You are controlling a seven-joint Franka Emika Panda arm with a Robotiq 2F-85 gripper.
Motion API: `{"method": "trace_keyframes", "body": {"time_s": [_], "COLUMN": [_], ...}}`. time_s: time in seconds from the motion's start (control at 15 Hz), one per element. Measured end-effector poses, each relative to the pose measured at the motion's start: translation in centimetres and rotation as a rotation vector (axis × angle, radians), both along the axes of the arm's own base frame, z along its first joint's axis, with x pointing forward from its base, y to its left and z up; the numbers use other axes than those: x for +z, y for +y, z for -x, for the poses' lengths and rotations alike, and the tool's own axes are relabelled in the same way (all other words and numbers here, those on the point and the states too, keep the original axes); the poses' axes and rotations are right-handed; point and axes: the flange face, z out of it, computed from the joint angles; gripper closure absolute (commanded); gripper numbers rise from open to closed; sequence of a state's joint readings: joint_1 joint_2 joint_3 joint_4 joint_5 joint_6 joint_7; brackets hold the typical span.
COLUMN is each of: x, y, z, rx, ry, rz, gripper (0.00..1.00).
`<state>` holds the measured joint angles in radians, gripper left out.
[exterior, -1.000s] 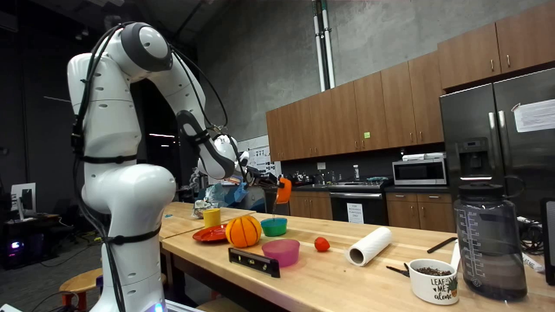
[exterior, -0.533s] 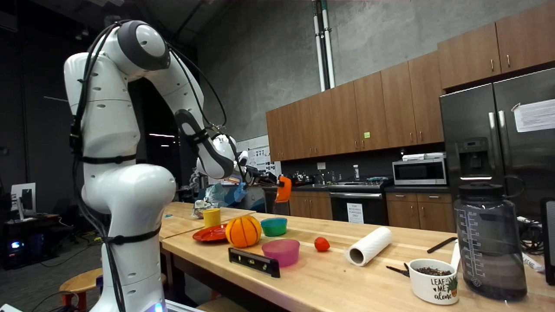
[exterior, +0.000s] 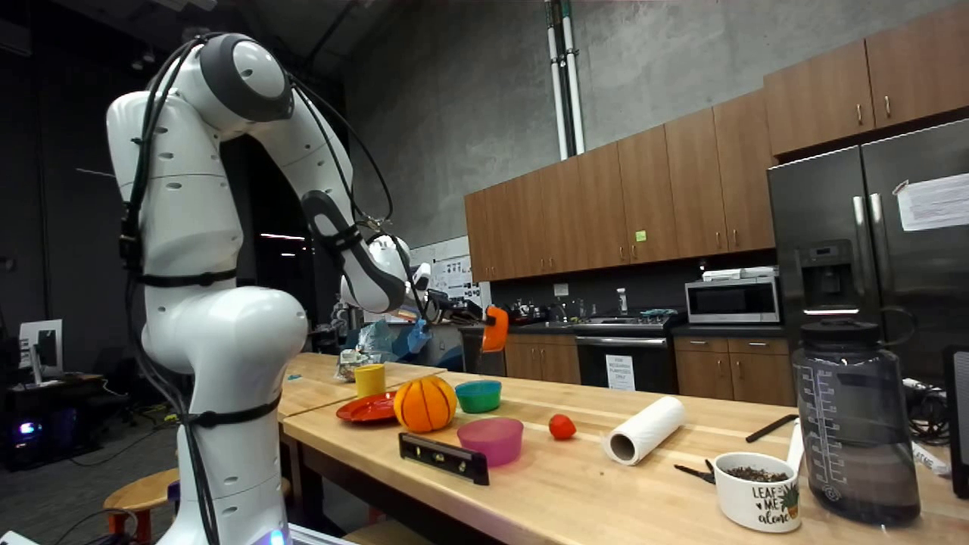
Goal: Pour the objects in the orange bowl into the green bowl.
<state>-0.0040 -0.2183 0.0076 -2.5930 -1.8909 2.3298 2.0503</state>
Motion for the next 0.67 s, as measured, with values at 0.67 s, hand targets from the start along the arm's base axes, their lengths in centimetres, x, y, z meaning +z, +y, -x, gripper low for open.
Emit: {"method": "trace_keyframes", "body": {"time_s": [0.67], "x": [0.27], "y": [0.82], "z": [-0.2], "rx": [0.025], "ry": [-0.052], "rz": [0.033], "gripper": [0.99]}}
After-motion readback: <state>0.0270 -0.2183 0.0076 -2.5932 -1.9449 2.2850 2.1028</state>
